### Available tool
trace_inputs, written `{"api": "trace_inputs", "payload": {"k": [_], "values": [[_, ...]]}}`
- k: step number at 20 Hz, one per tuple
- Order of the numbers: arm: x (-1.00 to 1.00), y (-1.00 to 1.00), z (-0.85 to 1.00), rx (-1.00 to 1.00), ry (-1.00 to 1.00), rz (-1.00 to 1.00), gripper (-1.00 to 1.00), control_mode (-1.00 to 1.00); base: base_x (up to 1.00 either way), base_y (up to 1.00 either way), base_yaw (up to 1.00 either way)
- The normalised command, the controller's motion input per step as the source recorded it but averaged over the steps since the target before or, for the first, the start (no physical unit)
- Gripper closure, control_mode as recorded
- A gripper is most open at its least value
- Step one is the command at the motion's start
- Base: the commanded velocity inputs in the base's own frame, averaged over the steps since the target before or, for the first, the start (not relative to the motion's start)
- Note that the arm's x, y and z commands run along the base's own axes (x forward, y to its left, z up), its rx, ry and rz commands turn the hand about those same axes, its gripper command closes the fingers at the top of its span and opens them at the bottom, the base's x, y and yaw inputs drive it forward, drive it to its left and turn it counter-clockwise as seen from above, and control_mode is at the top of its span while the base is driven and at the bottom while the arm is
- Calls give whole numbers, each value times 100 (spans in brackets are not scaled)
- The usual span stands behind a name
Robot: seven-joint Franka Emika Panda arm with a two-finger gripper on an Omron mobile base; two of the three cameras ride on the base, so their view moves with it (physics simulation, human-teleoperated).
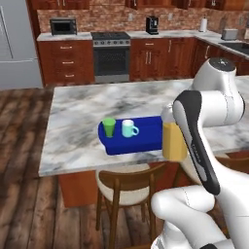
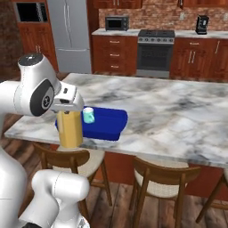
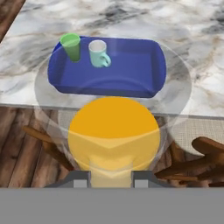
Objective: There is a tray on the dining counter. Grab the cup, mug, and pitcher and place them on the tray. The pitcher may be placed next to the tray if it cannot fit the tray.
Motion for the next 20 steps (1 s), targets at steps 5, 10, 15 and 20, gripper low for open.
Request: {"api": "trace_inputs", "payload": {"k": [5,10,15,20], "values": [[0,0,0,0,0,0,100,100,36,-39,17],[0,0,0,0,0,0,100,100,20,-49,15],[0,0,0,0,0,0,100,100,26,-49,9],[0,0,0,0,0,0,100,100,26,-45,2]]}}
